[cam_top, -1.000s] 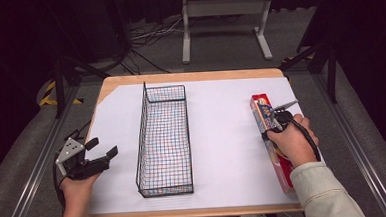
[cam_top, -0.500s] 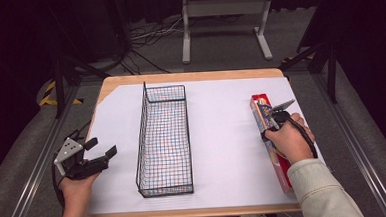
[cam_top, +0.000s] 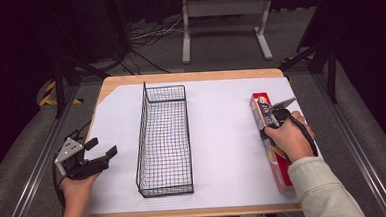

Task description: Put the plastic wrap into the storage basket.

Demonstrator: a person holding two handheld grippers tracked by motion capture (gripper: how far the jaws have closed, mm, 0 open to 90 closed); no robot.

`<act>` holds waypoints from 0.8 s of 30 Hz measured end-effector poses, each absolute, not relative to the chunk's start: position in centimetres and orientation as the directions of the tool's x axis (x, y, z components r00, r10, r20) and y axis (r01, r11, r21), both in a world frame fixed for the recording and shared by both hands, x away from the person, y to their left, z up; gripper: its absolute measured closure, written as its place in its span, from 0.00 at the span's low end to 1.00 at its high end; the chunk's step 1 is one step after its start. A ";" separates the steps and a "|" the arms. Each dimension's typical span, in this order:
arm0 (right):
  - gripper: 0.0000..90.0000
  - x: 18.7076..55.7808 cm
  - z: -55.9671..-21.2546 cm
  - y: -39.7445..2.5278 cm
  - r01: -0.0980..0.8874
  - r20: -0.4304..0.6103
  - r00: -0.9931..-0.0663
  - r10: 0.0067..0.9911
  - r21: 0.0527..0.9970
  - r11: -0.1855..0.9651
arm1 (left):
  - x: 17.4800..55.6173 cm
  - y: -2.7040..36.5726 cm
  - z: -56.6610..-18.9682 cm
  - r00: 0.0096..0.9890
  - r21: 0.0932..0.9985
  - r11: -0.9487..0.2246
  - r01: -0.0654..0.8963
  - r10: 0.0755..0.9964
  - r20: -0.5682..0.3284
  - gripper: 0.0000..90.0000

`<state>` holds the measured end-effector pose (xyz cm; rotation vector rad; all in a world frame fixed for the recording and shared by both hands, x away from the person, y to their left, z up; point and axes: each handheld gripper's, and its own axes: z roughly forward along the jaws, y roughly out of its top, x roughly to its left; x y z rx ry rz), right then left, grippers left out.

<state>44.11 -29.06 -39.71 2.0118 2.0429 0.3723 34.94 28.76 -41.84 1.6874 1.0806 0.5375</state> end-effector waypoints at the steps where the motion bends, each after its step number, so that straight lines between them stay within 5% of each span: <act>1: 0.46 44.1 -39.5 -29.0 0.935 0.001 -0.018 1.000 0.355 0.016 | 35.0 28.7 -41.8 0.499 0.913 -0.081 0.401 0.855 -0.143 0.21; 24: 0.46 44.8 -33.4 -26.4 0.910 0.026 -0.005 1.000 0.416 -0.007 | 35.0 28.3 -42.1 0.503 0.909 -0.093 0.407 0.853 -0.138 0.20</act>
